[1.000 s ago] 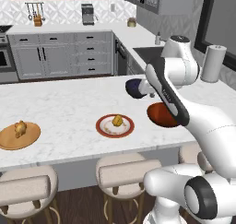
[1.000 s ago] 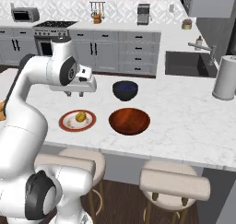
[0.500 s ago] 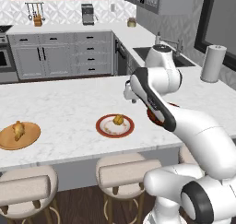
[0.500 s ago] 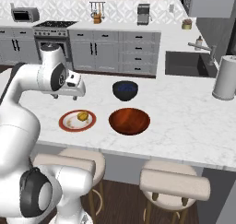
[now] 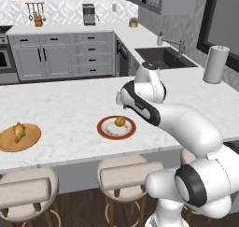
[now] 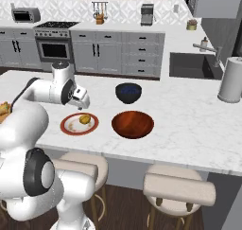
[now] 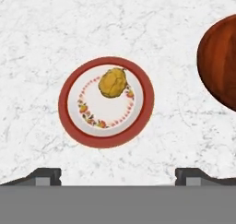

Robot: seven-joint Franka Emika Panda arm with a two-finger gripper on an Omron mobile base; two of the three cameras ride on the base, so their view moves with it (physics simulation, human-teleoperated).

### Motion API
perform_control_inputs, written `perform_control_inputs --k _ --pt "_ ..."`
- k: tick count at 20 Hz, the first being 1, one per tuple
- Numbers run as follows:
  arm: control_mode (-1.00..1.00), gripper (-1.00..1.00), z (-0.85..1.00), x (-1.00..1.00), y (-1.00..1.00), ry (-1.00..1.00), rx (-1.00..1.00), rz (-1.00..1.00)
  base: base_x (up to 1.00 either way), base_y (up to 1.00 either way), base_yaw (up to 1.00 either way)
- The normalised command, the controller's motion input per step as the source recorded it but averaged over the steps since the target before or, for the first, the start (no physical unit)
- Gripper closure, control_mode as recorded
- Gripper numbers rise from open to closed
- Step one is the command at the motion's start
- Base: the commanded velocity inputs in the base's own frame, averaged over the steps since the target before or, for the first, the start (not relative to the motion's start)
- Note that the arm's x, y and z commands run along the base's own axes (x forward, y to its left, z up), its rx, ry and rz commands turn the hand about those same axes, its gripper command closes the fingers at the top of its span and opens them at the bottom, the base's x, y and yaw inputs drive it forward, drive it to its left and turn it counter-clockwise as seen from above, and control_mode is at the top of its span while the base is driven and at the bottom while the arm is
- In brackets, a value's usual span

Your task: Pick the chicken drumstick and squash from their plates and place them in the bowl. Then put the bowl in the fridge.

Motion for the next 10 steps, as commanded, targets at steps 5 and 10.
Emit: perform_control_inputs --k 5,10 --pt "-1.00 -1.00 -0.67 0.23 0.00 0.01 0.01 -0.13 0.00 0.00 0.00" --pt "-1.00 -1.00 -0.44 0.12 0.00 0.08 0.00 -0.09 0.00 0.00 0.00"
